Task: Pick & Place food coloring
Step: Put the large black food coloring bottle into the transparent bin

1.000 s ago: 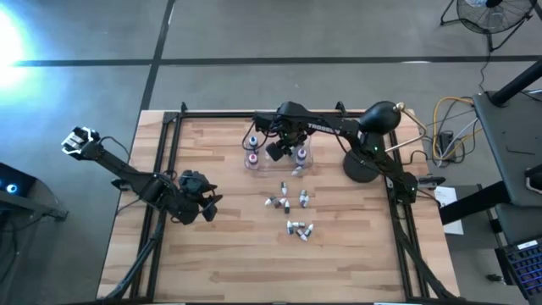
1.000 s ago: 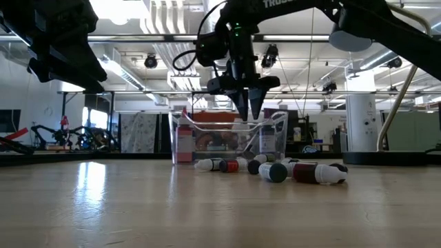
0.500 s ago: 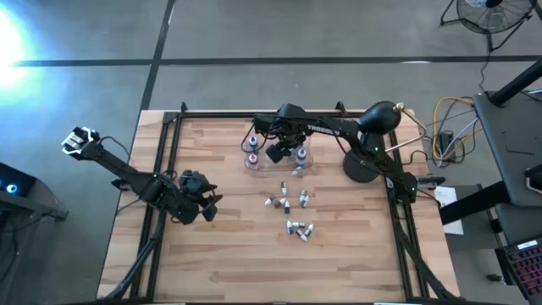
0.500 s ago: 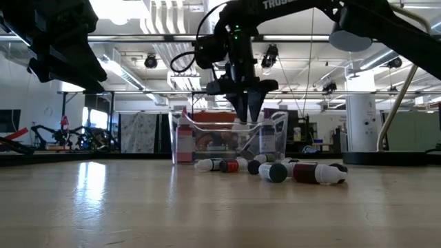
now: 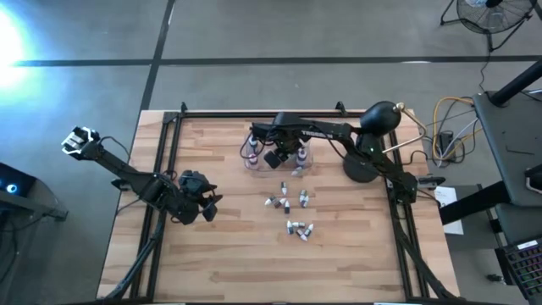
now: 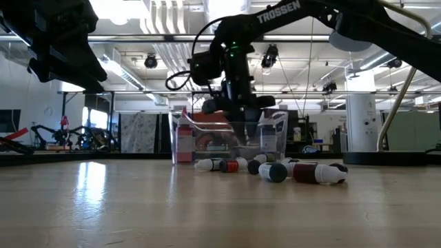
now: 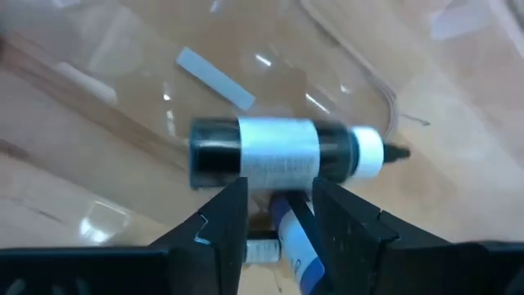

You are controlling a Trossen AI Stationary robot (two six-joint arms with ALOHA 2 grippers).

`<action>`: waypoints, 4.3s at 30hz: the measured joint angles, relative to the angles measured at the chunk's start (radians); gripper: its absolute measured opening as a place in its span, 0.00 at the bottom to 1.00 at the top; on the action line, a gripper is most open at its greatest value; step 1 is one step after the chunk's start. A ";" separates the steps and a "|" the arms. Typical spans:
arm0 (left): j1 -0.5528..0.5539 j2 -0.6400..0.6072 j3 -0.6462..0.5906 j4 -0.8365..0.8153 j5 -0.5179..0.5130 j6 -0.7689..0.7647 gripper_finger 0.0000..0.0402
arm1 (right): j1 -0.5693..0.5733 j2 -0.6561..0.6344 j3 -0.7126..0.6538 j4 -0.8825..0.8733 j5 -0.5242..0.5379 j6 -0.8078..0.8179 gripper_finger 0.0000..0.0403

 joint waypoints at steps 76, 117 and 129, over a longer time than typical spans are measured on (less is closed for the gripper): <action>0.000 0.000 -0.078 0.048 0.026 -0.096 0.46 | 0.098 -0.262 0.179 -0.164 -0.329 -0.105 0.28; 0.000 0.000 -0.077 0.169 0.046 0.065 0.46 | 0.739 -0.307 -1.095 0.528 -1.232 0.491 0.28; 0.000 0.000 -0.077 0.173 0.048 0.064 0.46 | 0.740 -0.310 -1.117 0.613 -1.176 0.522 0.44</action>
